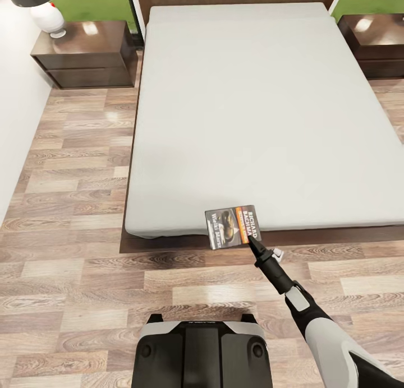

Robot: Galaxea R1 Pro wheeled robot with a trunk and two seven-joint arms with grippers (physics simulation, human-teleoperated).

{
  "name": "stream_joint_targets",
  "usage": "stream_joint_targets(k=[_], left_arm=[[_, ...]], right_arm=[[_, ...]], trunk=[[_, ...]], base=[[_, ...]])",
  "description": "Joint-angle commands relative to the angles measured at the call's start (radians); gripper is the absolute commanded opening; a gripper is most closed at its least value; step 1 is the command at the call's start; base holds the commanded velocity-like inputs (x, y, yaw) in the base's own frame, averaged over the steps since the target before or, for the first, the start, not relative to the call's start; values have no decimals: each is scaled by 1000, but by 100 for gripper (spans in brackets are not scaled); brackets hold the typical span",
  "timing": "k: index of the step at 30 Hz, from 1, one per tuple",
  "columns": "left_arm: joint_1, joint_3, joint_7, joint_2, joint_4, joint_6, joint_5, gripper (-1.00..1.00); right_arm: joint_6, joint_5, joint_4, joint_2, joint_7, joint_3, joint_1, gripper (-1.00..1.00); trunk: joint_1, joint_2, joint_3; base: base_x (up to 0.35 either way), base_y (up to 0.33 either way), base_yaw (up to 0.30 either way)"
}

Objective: In the bedroom, move the book from the bed onto either nightstand, and place the two sandals side by side next to the bed.

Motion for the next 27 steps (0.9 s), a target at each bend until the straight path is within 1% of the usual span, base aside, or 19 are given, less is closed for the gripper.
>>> stream_joint_targets(k=[1,4,10,13,15,21,27], left_arm=[[0,-8,2,0,1,-2,7,100],[0,-8,3,0,1,-1,8,100],[0,-8,5,-1,2,0,8,100],[0,-8,5,-1,2,1,8,100],[0,-8,6,-1,2,2,8,100],[0,-8,6,-2,2,4,8,100],[0,-8,7,-1,2,5,8,100]], right_arm=[[10,-6,1,-1,3,8,0,-100],[8,-12,3,-1,4,25,0,-100],[8,-17,5,-4,3,34,0,-100],[4,-20,7,-2,3,34,1,-100],[1,-21,9,0,5,30,1,-100],[1,-21,9,1,7,2,2,-100],[0,-20,5,1,9,-6,2,-100]], trunk=[[1,-1,-1],[1,-1,-1],[1,-1,-1],[1,-1,-1],[1,-1,-1],[1,-1,-1],[1,-1,-1]], base=[[0,0,0],[0,0,0],[0,0,0],[0,0,0],[0,0,0],[0,0,0],[0,0,0]])
